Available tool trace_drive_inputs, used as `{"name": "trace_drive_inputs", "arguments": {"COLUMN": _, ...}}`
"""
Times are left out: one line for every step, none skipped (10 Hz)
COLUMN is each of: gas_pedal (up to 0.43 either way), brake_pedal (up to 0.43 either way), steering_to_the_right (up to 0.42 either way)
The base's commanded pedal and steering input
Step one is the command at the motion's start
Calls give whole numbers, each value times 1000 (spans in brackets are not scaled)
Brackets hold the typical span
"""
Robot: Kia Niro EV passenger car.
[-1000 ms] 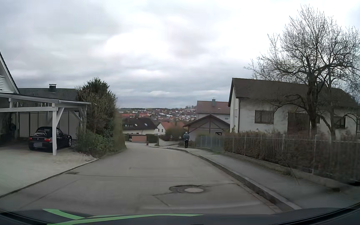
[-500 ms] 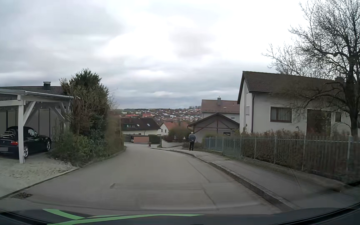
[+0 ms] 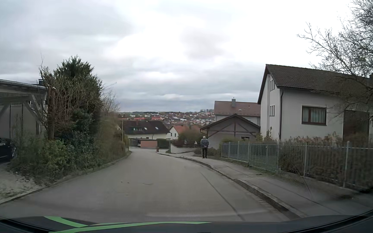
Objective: Follow the waypoints while adhering to traffic rules and regulations
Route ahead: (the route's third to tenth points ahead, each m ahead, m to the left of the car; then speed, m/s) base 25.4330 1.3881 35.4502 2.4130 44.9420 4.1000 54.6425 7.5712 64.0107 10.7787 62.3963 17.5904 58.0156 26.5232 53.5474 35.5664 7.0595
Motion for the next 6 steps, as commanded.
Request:
{"name": "trace_drive_inputs", "arguments": {"gas_pedal": 0, "brake_pedal": 91, "steering_to_the_right": -23}}
{"name": "trace_drive_inputs", "arguments": {"gas_pedal": 0, "brake_pedal": 98, "steering_to_the_right": -24}}
{"name": "trace_drive_inputs", "arguments": {"gas_pedal": 0, "brake_pedal": 91, "steering_to_the_right": -24}}
{"name": "trace_drive_inputs", "arguments": {"gas_pedal": 0, "brake_pedal": 98, "steering_to_the_right": -28}}
{"name": "trace_drive_inputs", "arguments": {"gas_pedal": 0, "brake_pedal": 98, "steering_to_the_right": -29}}
{"name": "trace_drive_inputs", "arguments": {"gas_pedal": 0, "brake_pedal": 98, "steering_to_the_right": -29}}
